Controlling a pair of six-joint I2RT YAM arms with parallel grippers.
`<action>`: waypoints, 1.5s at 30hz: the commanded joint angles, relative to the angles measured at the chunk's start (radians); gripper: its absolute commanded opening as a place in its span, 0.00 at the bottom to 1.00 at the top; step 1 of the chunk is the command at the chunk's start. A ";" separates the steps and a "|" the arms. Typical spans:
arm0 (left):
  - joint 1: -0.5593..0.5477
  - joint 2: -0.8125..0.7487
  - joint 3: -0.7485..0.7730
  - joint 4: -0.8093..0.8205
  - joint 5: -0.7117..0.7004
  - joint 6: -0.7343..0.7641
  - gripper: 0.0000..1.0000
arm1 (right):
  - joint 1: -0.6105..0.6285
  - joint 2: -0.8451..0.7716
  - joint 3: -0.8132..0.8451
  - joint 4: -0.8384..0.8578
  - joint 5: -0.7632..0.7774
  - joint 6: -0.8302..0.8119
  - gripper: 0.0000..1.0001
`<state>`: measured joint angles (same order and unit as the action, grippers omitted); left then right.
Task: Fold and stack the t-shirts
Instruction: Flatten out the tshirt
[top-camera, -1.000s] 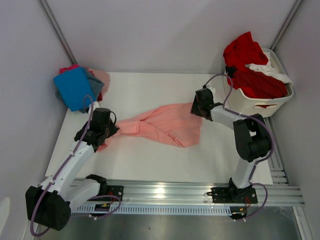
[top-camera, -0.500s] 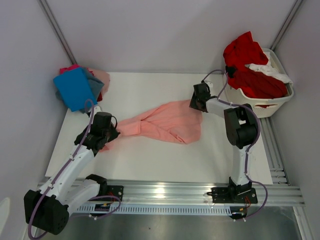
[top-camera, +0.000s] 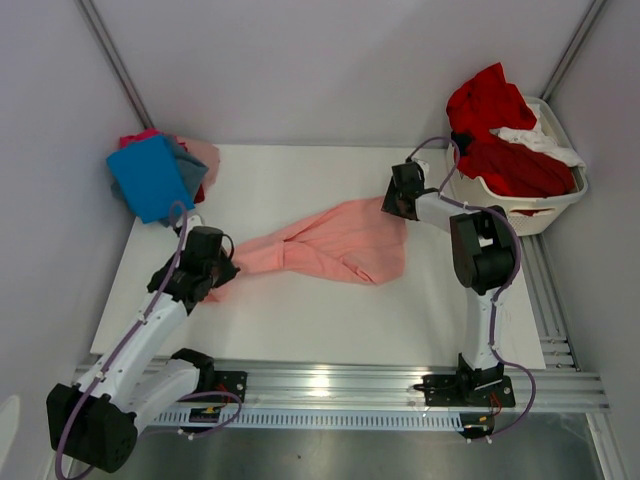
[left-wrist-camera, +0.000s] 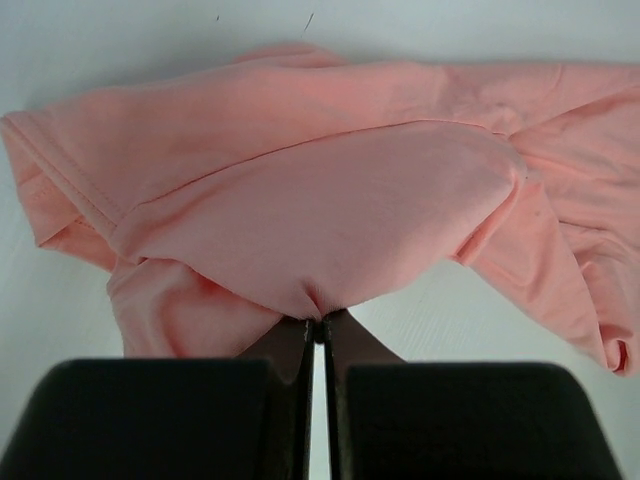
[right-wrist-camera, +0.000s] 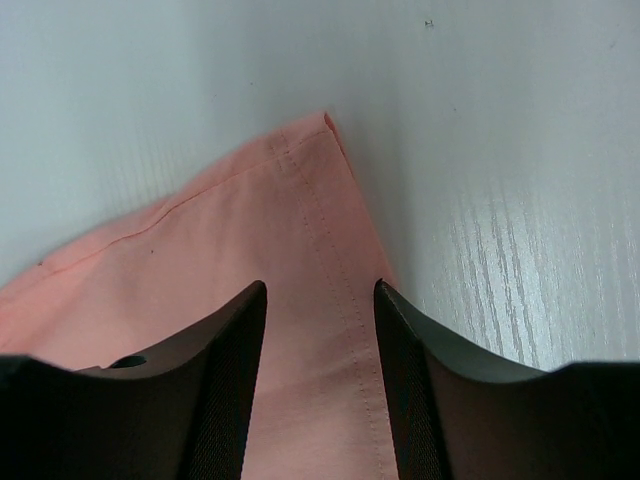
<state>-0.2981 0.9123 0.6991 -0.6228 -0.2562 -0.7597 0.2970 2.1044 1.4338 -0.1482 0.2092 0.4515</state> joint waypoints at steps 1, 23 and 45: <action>-0.006 -0.030 -0.009 0.023 0.032 -0.007 0.01 | -0.004 0.016 0.042 -0.017 0.002 -0.017 0.51; -0.019 -0.030 -0.035 0.107 0.147 0.065 0.01 | -0.058 0.180 0.266 -0.037 -0.002 -0.063 0.55; -0.024 -0.030 0.043 0.129 0.095 0.122 0.01 | -0.075 0.065 0.218 -0.034 -0.039 -0.097 0.00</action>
<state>-0.3141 0.8951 0.6823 -0.5339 -0.1307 -0.6716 0.2203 2.2715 1.6825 -0.1883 0.1566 0.3832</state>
